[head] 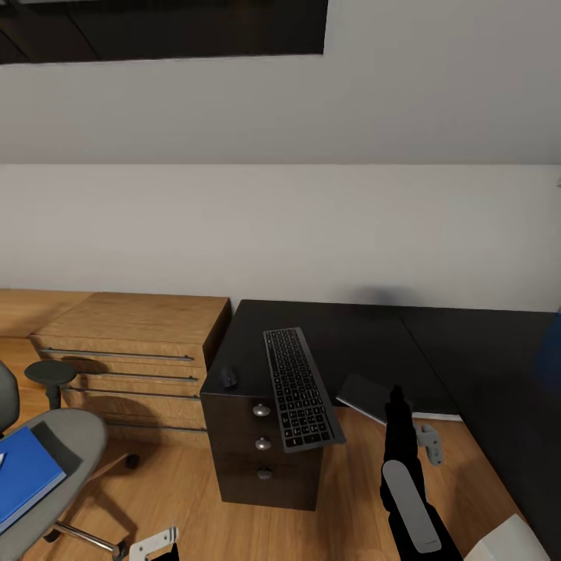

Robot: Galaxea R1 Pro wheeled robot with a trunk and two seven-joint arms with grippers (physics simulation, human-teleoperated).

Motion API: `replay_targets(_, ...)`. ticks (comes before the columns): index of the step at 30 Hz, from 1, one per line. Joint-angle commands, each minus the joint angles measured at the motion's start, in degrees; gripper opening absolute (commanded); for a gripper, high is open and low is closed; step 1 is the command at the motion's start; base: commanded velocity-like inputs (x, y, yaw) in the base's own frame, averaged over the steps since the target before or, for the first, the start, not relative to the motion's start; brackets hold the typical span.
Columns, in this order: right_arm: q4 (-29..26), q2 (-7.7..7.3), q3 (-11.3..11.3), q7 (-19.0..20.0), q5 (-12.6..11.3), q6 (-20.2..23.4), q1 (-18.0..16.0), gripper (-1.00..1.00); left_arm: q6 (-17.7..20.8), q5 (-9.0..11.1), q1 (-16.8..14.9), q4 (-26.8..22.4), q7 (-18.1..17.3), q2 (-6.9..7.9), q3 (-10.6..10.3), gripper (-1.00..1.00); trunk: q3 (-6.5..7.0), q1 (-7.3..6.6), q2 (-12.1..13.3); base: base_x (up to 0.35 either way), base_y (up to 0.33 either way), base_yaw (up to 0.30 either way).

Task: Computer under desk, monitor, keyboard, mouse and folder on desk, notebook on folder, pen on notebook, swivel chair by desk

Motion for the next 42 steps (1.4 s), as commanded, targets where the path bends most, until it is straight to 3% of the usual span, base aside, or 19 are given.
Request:
replay_targets(1,-0.1,0.02,0.0,-0.1,-0.3,-0.2,0.0,1.0,0.3,0.4,0.0,-0.1,0.1,-0.03,0.0,1.0,-0.06,0.0,0.0,0.0,0.0,0.0)
replay_targets(23,-0.1,0.02,0.0,-0.1,-0.3,0.1,0.0,1.0,0.2,0.4,0.0,-0.1,0.1,-0.03,0.0,1.0,-0.06,0.0,0.0,-0.003,0.0,0.0)
replay_targets(42,-0.1,0.02,0.0,-0.1,-0.3,0.1,0.0,1.0,0.2,0.4,0.0,-0.1,0.0,0.01,0.0,1.0,-0.06,0.0,0.0,-0.139,0.0,0.0)
